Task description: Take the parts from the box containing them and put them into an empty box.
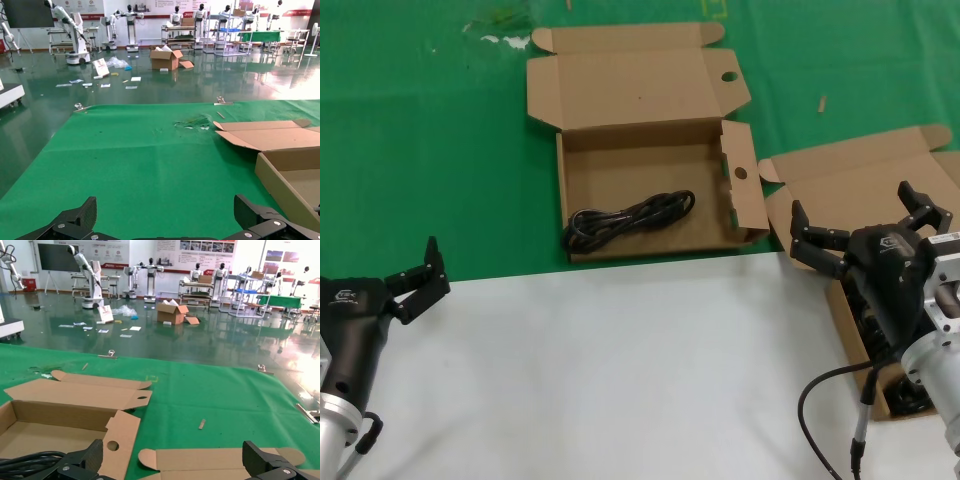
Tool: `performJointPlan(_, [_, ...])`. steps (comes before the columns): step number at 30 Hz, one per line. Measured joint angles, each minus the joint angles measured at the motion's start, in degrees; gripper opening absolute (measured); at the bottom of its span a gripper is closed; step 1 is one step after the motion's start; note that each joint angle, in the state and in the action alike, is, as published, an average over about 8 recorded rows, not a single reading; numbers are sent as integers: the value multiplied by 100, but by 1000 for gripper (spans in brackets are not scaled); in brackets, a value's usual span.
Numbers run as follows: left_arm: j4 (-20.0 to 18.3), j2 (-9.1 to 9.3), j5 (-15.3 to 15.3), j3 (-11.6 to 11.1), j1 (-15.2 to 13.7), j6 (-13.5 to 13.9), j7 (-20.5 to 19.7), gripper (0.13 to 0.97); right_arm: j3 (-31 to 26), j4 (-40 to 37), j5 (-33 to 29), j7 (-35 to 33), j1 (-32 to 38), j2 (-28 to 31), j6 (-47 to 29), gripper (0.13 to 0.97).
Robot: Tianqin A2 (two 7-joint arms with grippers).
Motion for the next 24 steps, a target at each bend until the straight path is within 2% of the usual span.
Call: performJointPlan(24, [0, 0, 0, 0, 0, 0, 0, 966, 0, 0, 0, 0, 0, 0, 0, 966])
